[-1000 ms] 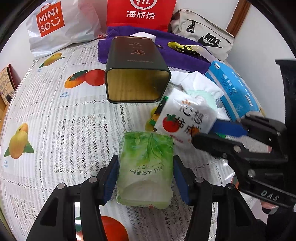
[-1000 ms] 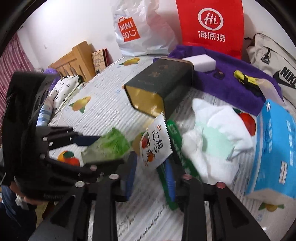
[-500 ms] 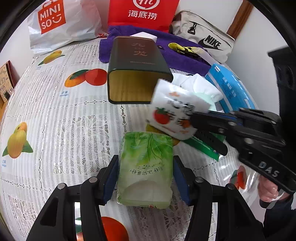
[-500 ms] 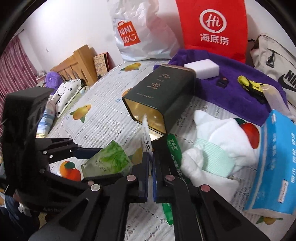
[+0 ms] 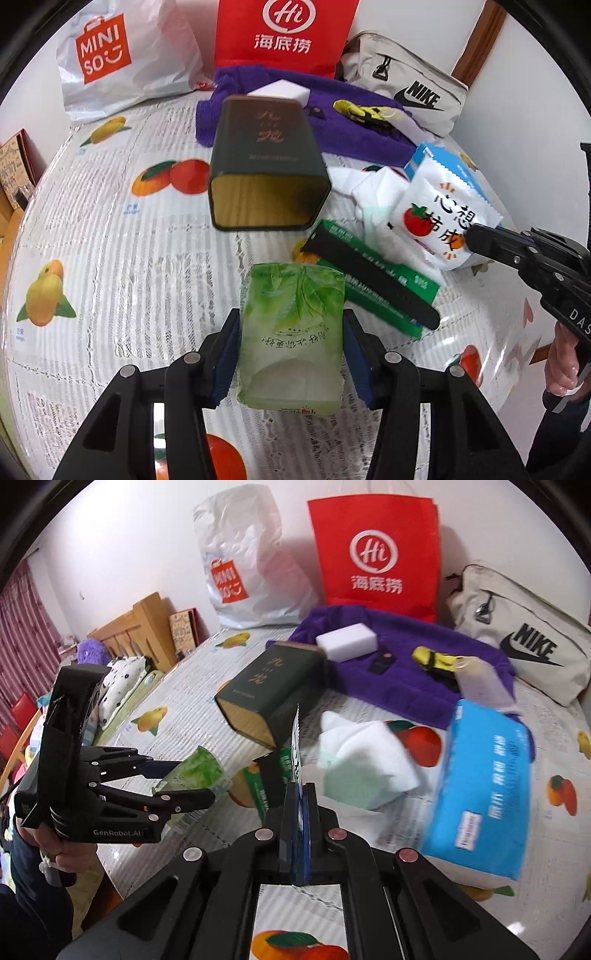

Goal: Organize soft objects
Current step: 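Carry the snack packet with the right tool while the left tool carries the green pouch toward the towel, then lower the snack packet onto the towel and open the right tool while the left tool releases the pouch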

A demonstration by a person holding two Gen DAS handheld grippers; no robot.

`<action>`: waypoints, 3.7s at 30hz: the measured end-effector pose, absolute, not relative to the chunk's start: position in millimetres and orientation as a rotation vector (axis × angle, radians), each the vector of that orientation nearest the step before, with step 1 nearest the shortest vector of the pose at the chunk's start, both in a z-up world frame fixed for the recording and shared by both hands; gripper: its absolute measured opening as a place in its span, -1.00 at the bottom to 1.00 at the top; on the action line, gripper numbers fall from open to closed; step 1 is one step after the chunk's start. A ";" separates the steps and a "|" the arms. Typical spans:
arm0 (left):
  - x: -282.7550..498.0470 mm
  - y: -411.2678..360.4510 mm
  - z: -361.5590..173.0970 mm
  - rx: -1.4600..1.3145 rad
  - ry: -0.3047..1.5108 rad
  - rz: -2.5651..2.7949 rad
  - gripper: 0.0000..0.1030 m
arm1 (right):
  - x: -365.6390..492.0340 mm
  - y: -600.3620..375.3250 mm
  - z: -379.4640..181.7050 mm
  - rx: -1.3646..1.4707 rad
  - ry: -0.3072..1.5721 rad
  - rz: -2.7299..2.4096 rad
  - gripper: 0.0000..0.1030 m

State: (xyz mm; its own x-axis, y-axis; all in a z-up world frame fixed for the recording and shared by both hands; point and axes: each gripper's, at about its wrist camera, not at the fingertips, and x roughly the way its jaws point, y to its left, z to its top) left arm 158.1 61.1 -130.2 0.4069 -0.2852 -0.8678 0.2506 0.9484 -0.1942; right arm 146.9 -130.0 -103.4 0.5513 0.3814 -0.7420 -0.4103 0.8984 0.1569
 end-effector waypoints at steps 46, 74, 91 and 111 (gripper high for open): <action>282.6 36.4 -56.4 -0.027 0.988 -0.296 -0.03 | 288.9 -217.8 -61.7 0.056 0.804 0.291 -0.96; 358.9 1.8 -74.8 -0.010 1.030 -0.339 -0.03 | 364.1 -229.8 -110.9 0.151 0.966 0.265 -0.88; 402.0 -57.3 -106.2 0.052 1.124 -0.399 -0.03 | 372.0 -250.8 -106.9 0.095 0.920 0.185 -0.15; 419.7 -77.5 -132.4 0.049 1.156 -0.377 -0.01 | 368.2 -252.7 -101.1 0.091 0.901 0.196 -0.13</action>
State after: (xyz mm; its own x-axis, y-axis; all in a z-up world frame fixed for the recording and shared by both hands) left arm 419.7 -77.5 -132.4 0.3475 -0.2654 -0.8994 0.3151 0.9364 -0.1545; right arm 368.2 -252.7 -101.1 0.6041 0.2074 -0.7695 -0.1310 0.9783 0.1608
